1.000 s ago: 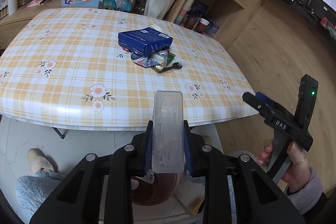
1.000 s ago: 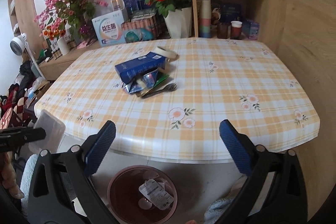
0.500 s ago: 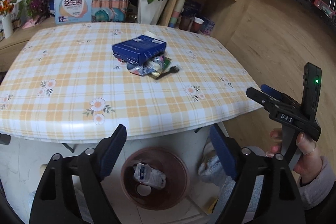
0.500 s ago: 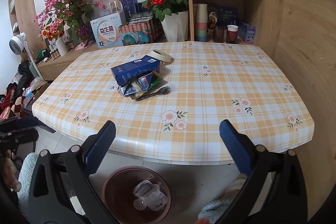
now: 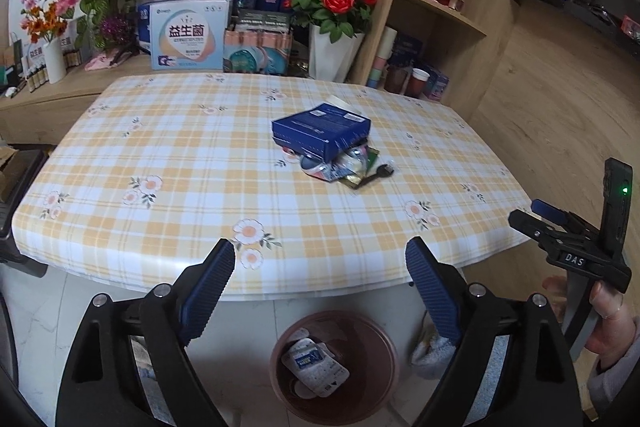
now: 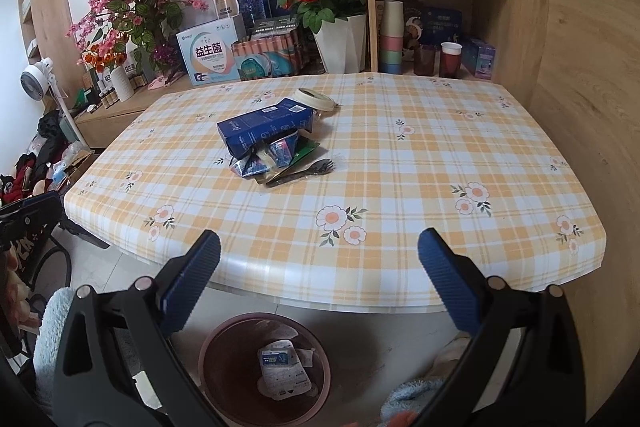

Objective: Collect trash

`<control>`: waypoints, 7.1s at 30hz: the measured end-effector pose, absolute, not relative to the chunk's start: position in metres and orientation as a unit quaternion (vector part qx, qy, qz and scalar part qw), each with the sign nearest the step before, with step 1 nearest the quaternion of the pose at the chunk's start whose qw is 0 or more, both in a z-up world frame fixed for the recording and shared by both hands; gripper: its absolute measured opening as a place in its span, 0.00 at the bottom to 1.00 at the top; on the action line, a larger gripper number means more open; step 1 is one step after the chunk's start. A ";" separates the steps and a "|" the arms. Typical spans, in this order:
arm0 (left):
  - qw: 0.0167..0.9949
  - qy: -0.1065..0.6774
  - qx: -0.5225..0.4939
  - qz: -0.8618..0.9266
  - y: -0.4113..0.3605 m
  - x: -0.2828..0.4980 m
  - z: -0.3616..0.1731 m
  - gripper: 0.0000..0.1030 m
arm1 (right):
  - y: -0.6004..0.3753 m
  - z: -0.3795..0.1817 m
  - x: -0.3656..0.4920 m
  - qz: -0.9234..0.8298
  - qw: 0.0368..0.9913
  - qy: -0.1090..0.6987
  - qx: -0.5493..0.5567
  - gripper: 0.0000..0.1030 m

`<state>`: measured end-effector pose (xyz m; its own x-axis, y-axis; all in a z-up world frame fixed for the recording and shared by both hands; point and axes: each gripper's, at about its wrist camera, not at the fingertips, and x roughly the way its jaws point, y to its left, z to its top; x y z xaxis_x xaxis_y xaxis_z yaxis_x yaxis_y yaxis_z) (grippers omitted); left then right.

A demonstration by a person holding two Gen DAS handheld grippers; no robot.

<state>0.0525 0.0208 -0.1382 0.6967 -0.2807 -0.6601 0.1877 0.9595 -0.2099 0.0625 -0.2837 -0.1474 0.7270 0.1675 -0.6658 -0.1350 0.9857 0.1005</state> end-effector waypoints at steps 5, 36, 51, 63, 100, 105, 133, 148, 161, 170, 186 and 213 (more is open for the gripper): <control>0.924 0.360 -0.060 -0.115 0.029 0.058 -0.136 0.85 | -0.284 -0.148 0.069 0.092 0.923 0.373 0.031 0.95; 0.872 0.429 0.174 -0.162 -0.102 0.280 -0.213 0.69 | -0.325 -0.202 0.176 0.053 0.904 0.421 0.051 0.95; 0.842 0.455 0.260 -0.132 -0.129 0.331 -0.246 0.63 | -0.360 -0.224 0.193 0.040 0.899 0.430 0.075 0.95; 0.877 0.427 0.169 -0.142 -0.074 0.336 -0.177 0.22 | -0.355 -0.214 0.191 0.049 0.900 0.427 0.067 0.94; 0.878 0.444 -0.091 -0.153 0.078 0.261 -0.193 0.17 | -0.155 -0.253 0.297 0.168 0.851 0.488 -0.103 0.24; 0.882 0.435 -0.095 -0.154 0.079 0.245 -0.192 0.17 | -0.153 -0.254 0.296 0.167 0.850 0.489 -0.101 0.16; 0.906 0.380 -0.105 -0.155 0.079 0.162 -0.143 0.16 | -0.176 -0.171 0.206 0.178 0.890 0.414 -0.069 0.14; 0.910 0.367 -0.113 -0.159 0.068 0.093 -0.126 0.16 | -0.202 -0.150 0.112 0.198 0.896 0.394 -0.055 0.14; 0.911 0.366 -0.116 -0.149 0.064 0.046 -0.122 0.16 | -0.227 -0.180 0.050 0.215 0.876 0.431 -0.032 0.14; 0.907 0.370 -0.124 -0.155 0.063 0.043 -0.127 0.16 | -0.219 -0.204 0.034 0.240 0.849 0.470 -0.032 0.14; 0.903 0.380 -0.120 -0.164 0.056 0.035 -0.139 0.16 | -0.215 -0.196 0.047 0.178 0.872 0.455 -0.026 0.88; 0.870 0.440 -0.103 -0.198 0.009 0.034 -0.191 0.17 | -0.256 -0.155 0.058 0.097 0.910 0.403 -0.027 0.94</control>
<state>0.0342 0.0094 -0.1911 0.5339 -0.4353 -0.7249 0.2545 0.9003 -0.3532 0.0582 -0.2564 -0.1549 0.6562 0.1542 -0.7387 -0.1984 0.9797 0.0283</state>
